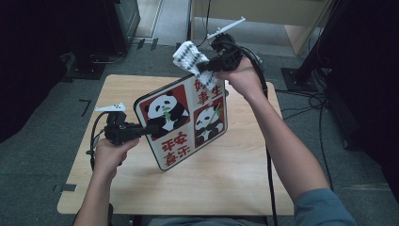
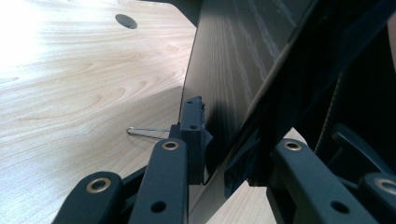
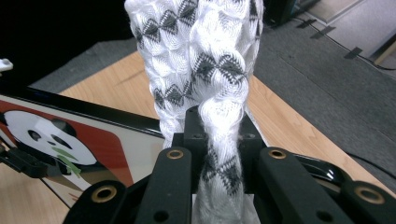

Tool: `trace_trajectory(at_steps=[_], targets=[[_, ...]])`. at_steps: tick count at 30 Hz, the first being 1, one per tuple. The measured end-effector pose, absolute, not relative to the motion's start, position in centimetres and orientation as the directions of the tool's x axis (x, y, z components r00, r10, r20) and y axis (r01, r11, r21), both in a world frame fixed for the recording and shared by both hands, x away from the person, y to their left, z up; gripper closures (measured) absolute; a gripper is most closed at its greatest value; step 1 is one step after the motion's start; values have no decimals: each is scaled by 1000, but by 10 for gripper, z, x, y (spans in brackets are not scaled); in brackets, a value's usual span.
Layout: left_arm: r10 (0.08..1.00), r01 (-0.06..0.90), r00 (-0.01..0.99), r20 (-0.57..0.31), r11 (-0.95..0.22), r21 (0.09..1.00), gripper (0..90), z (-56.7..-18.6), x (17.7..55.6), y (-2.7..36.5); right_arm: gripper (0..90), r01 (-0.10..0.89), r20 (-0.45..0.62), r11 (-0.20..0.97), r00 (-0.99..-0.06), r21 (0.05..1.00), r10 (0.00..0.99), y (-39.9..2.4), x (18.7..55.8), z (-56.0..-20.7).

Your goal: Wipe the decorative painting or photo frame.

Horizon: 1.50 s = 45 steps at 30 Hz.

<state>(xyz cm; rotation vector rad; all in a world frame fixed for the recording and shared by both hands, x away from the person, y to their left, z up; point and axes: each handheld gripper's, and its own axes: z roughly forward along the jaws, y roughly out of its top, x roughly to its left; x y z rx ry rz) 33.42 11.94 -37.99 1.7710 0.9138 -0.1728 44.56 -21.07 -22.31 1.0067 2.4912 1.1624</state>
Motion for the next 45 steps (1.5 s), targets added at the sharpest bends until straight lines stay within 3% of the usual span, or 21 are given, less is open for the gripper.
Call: trace_trajectory(at_steps=[45], targets=[[472,644,706,-527,-120,755,746,-382,336,122,815,504,138,457,-768,733,626,-236,420,-280]])
